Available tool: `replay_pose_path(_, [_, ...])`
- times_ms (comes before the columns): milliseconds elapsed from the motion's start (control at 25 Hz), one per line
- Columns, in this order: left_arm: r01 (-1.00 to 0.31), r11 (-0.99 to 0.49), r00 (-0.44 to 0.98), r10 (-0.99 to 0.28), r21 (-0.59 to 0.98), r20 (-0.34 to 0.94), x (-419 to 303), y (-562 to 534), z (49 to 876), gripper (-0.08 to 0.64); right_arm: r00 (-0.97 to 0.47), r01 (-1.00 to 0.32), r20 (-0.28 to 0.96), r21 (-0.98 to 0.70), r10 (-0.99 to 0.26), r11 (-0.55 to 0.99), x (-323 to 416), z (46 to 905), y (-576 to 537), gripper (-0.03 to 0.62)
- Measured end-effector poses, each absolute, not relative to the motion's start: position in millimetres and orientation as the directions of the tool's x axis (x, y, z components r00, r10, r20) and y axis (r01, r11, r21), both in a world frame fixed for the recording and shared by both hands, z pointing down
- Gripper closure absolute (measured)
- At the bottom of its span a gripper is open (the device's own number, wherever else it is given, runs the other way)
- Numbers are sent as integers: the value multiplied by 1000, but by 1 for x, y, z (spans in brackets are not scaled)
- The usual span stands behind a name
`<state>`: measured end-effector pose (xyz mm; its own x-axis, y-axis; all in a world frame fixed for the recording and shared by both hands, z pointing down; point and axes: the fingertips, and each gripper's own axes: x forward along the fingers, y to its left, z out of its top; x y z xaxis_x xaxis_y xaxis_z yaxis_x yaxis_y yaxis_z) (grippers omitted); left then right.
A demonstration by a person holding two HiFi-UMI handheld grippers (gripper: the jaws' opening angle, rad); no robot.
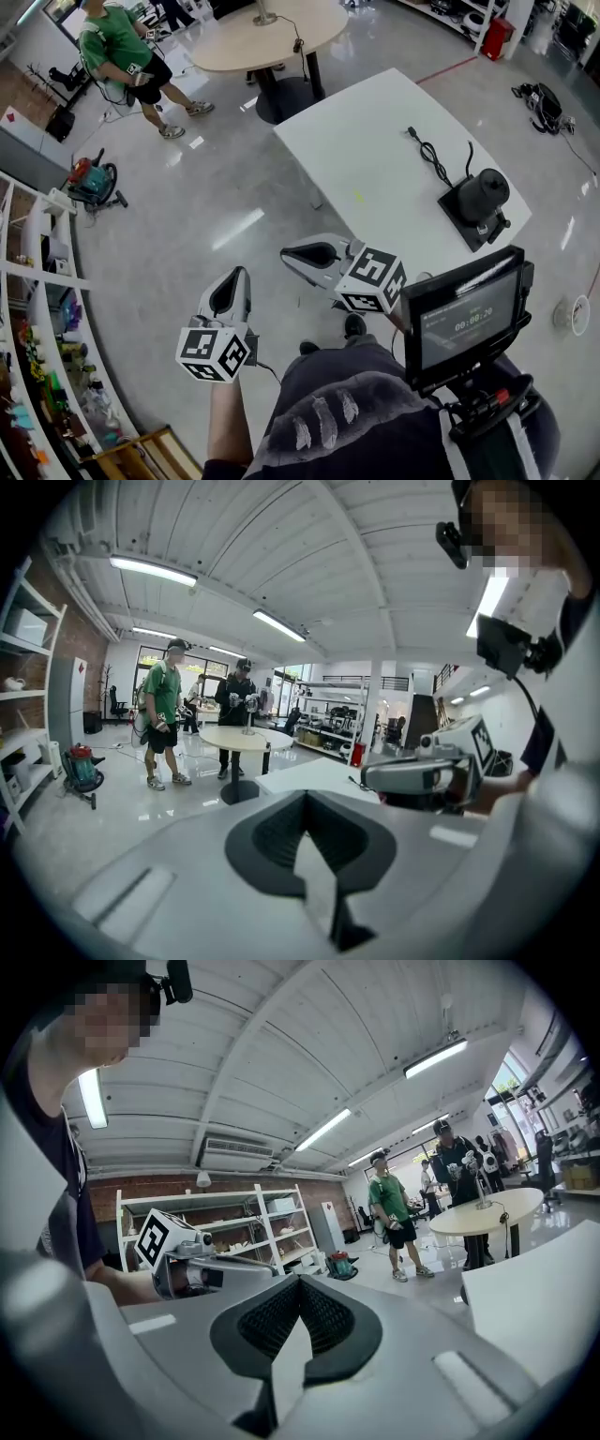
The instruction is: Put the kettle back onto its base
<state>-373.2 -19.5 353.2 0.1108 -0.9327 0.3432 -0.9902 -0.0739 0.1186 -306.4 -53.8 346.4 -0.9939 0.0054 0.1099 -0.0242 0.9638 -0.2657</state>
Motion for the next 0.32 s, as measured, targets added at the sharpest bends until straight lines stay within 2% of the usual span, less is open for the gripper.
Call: replay_pose_path(320, [-978,-156,197,-912,141,361,-426,5,363,568,-988,-131,124,-311,-96,941,-350,360,-26,591])
